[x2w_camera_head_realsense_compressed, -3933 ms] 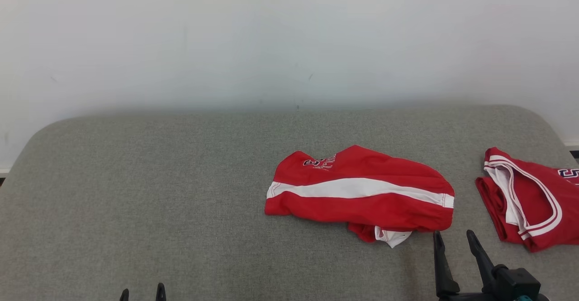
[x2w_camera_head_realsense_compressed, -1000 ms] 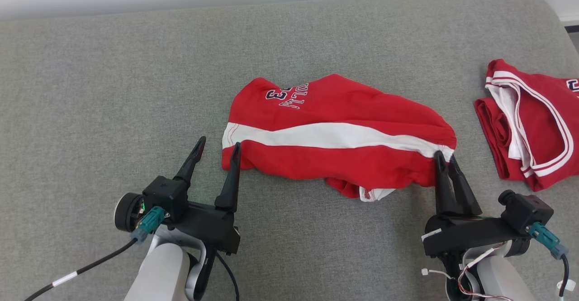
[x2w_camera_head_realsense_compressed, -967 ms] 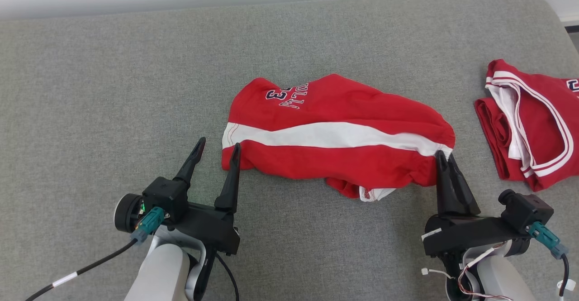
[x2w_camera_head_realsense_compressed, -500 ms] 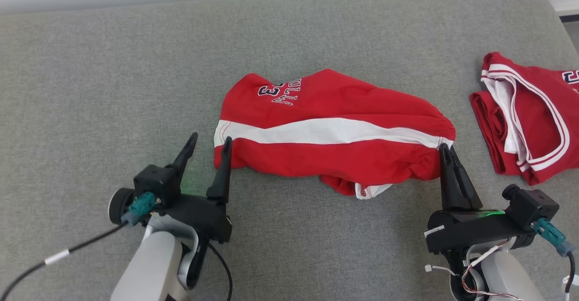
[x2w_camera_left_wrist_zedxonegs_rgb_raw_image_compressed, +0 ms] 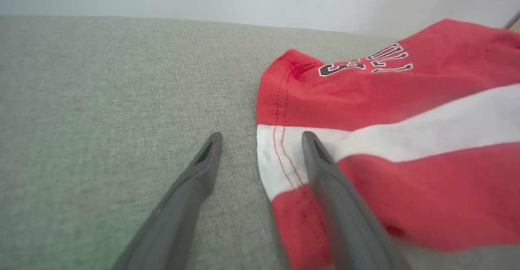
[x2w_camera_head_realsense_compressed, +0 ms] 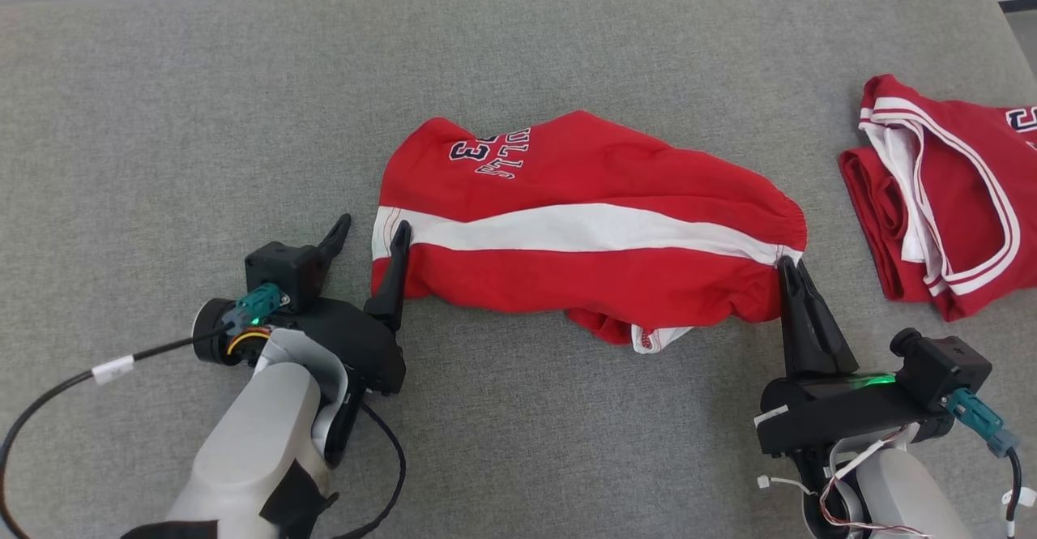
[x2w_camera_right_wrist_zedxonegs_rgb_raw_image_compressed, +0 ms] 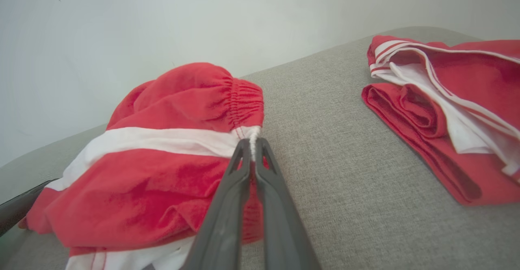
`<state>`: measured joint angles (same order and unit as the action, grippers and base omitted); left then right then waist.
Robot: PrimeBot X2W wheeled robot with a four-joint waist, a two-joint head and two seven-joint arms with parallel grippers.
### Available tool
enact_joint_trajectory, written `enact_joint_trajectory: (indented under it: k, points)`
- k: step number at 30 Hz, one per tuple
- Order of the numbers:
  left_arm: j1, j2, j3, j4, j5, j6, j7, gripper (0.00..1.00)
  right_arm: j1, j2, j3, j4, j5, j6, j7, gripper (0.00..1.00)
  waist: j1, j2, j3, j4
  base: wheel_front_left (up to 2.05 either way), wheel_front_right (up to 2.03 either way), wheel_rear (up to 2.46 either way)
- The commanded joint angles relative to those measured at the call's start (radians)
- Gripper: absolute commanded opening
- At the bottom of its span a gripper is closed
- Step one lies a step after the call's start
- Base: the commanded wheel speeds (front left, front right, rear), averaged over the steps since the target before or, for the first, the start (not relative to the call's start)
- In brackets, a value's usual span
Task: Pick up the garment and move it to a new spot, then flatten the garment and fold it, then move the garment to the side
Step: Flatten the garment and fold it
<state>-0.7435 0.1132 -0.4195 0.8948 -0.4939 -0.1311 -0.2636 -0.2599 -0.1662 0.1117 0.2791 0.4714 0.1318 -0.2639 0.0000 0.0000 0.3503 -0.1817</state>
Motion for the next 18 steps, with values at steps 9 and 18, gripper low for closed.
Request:
enact_joint_trajectory:
  k: [9,18]
  points:
    - [-0.041,-0.019,-0.080,0.202,0.053,0.024,0.057,0.00,-0.002,0.009,0.003,0.012,-0.028,-0.003,0.000,0.00,0.0000,0.0000,-0.018,0.010,0.00,0.00,0.00]
    - [-0.070,-0.036,-0.103,0.274,0.044,0.024,0.053,0.00,-0.005,0.011,-0.001,-0.011,-0.016,-0.003,0.000,0.00,0.0000,0.0000,-0.057,0.013,0.00,0.00,0.00]
